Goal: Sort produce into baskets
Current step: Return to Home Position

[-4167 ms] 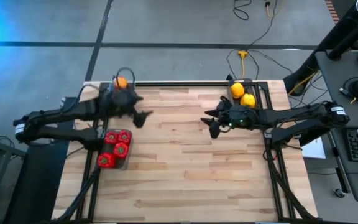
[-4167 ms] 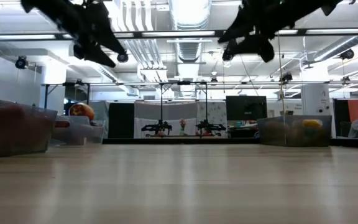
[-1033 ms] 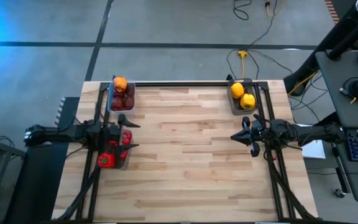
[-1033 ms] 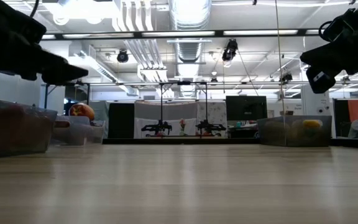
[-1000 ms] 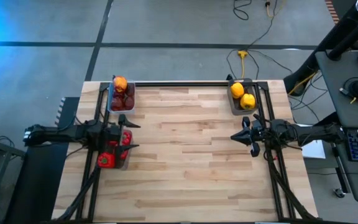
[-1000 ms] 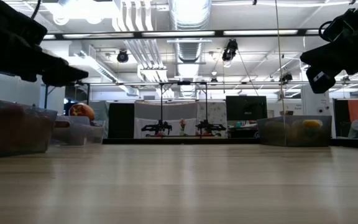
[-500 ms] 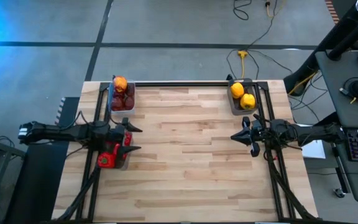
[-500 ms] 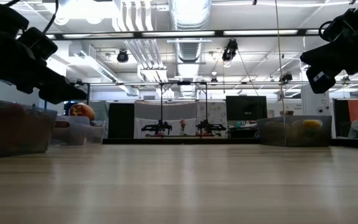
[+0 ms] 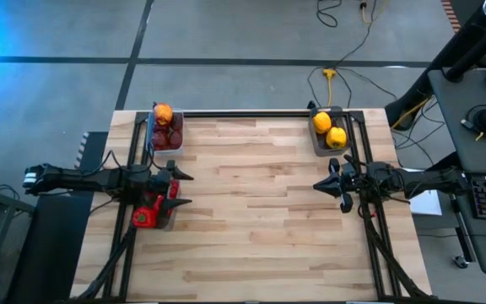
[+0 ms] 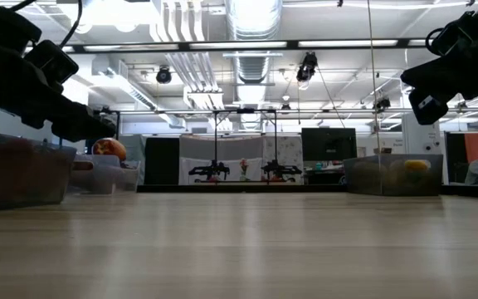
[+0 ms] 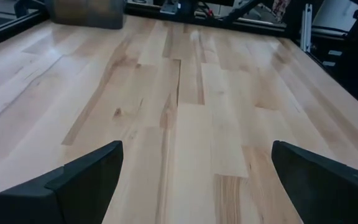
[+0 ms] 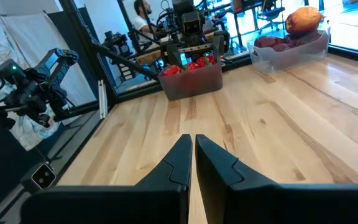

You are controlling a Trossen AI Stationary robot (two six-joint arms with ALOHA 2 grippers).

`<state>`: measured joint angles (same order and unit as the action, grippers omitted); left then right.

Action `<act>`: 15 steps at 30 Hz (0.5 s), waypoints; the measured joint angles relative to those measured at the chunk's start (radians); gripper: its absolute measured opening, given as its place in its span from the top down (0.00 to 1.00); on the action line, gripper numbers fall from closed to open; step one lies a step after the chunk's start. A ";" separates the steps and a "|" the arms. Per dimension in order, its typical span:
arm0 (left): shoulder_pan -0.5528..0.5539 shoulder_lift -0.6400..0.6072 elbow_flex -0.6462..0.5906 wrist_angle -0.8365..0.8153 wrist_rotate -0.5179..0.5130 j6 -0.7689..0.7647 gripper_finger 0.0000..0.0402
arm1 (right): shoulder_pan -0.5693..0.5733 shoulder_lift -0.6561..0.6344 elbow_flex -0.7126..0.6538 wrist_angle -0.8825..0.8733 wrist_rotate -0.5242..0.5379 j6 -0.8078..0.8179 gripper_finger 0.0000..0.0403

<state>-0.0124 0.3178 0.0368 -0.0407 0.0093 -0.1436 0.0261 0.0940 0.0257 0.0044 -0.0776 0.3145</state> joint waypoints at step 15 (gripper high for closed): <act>0.000 0.006 0.001 0.004 0.000 0.000 0.02 | 0.000 0.000 0.000 0.000 0.000 0.000 0.97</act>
